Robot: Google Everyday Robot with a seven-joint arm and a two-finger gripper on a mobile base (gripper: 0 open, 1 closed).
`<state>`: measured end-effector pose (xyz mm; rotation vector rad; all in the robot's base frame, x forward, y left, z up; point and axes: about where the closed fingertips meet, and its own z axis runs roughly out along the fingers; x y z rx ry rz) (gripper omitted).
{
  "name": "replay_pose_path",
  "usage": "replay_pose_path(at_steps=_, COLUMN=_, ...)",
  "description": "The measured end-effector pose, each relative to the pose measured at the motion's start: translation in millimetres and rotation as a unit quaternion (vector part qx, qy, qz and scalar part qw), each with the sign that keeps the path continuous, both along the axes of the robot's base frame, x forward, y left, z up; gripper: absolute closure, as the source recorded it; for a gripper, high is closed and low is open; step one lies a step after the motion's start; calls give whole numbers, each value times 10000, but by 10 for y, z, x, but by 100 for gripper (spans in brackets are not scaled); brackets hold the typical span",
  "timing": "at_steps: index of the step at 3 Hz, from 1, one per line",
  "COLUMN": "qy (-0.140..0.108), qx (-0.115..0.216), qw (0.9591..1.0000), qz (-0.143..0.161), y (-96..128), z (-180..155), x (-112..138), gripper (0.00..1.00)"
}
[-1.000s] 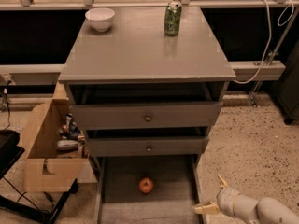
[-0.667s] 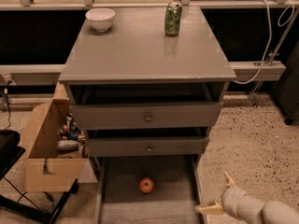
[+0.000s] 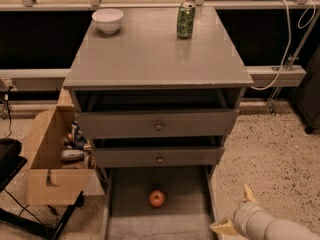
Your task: Place apple into bottom drawer
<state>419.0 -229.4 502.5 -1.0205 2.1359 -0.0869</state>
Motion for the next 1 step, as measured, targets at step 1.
replay_pose_path(at_steps=1, qy=190, qx=-937, qw=9935, qz=-617, y=-525, z=156, x=-262, gripper=0)
